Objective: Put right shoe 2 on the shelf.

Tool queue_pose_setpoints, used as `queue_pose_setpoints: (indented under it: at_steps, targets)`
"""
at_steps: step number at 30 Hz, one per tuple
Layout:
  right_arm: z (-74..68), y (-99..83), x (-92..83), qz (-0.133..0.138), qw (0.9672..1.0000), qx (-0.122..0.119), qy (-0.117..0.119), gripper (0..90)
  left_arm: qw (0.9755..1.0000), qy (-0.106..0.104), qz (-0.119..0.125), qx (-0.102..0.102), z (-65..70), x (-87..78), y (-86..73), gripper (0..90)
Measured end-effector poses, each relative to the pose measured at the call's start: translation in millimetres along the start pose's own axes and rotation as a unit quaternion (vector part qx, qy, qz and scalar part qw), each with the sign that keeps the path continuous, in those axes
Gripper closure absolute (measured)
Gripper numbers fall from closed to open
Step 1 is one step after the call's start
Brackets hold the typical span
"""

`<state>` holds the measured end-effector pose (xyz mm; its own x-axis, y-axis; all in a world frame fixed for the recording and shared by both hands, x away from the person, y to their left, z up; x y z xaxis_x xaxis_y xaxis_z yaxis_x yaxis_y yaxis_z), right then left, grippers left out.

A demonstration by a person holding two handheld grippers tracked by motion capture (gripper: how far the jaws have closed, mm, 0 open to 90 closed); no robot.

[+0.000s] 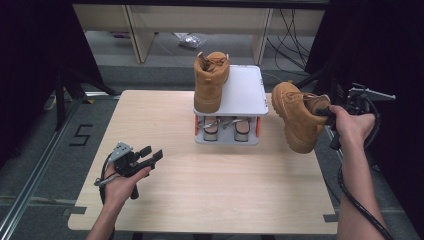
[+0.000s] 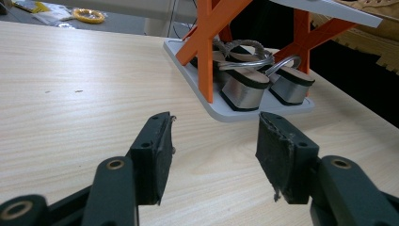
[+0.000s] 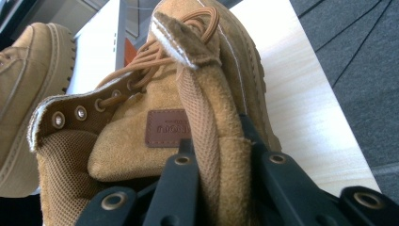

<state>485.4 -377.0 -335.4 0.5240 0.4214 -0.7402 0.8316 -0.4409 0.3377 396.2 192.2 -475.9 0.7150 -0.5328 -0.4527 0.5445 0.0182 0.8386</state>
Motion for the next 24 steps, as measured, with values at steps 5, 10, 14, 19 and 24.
queue_pose_setpoints:
  at_steps: [5, 10, 14, 19, 24]
  targets:
    - [-3.9, 2.3, -3.9, 0.002, 1.0000, -0.006, -0.004, 82.4, 1.0000, 0.000, 0.000, 0.000, 0.1, -0.1, 0.0, 45.3]
    - [-8.7, 4.4, -6.6, 0.012, 0.9999, -0.010, 0.005, 82.5, 1.0000, 0.000, 0.001, 0.002, 0.0, -0.5, 0.4, 45.3]
    - [-12.3, 6.7, -6.7, 0.021, 0.9997, 0.004, 0.011, 82.5, 1.0000, 0.000, 0.002, 0.002, 0.0, -0.6, 0.3, 45.3]
    - [-15.9, 10.0, -7.1, 0.030, 0.9994, 0.007, 0.013, 82.4, 1.0000, 0.000, 0.002, 0.003, -0.4, -0.8, 0.4, 45.3]
    - [-21.2, 13.2, -10.0, 0.038, 0.9991, 0.000, 0.018, 82.4, 1.0000, 0.000, 0.002, 0.002, -0.6, -0.7, 0.3, 45.3]
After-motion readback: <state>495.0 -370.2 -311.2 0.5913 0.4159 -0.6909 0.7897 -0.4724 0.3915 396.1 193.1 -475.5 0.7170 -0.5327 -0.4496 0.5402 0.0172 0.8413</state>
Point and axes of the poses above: each handheld gripper's, and its own axes: x roughly forward along the jaws, y roughly out of its top, z roughly to its right, the point moved 3 cm from there along x, roughly forward along the jaws, and after that the axes turned 9 degrees about -z, right-handed, at the moved point
